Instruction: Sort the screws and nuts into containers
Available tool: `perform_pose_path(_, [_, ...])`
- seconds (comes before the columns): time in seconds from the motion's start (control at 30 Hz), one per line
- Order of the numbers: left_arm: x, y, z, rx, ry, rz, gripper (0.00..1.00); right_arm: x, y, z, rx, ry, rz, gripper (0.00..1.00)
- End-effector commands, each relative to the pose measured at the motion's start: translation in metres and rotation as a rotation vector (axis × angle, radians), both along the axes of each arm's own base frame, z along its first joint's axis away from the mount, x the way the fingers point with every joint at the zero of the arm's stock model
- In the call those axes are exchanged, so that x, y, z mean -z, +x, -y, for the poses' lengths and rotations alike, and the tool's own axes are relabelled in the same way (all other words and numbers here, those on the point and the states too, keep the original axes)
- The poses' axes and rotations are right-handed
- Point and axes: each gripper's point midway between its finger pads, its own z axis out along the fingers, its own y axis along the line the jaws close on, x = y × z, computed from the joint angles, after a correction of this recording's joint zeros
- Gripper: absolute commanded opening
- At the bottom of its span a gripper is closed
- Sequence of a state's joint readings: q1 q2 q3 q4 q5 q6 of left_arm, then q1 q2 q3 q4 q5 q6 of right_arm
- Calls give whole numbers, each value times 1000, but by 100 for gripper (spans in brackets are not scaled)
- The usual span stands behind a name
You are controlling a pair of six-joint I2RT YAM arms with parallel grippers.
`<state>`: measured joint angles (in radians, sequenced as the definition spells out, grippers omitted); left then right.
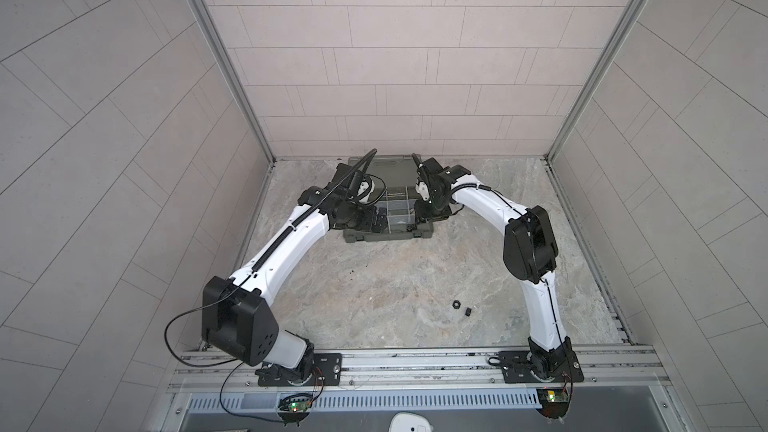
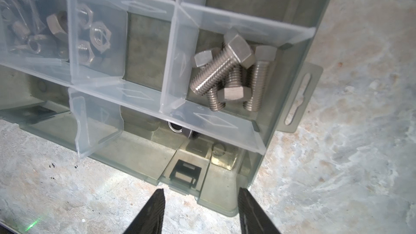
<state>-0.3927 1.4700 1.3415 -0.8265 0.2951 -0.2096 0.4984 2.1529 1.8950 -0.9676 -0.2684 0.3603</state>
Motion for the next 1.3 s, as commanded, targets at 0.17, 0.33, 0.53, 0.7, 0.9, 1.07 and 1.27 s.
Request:
perform_pose_path(0.17, [-7, -1, 2, -19, -44, 8, 100, -6, -94, 52, -19, -89, -84, 45])
perform_pose_path(0.33, [-1, -16, 9, -16, -101, -34, 100, 22, -157, 71, -4, -106, -161, 43])
perform_pose_path(0.53, [36, -79, 9, 77, -69, -148, 100, 43, -198, 76, 4, -102, -195, 42])
perform_pose_path(0.7, [51, -102, 9, 64, -57, -182, 100, 49, -213, 82, 13, -98, -200, 42])
perform_pose_path(0.9, [48, -113, 26, 103, -28, -147, 100, 53, -232, 83, -12, -94, -208, 43])
perform_pose_path(1.07, [45, -122, 32, 109, -13, -122, 100, 56, -243, 77, -37, -83, -206, 42])
perform_pose_path(1.27, [42, -126, 31, 89, -18, -108, 100, 66, -245, 73, -35, -73, -196, 43])
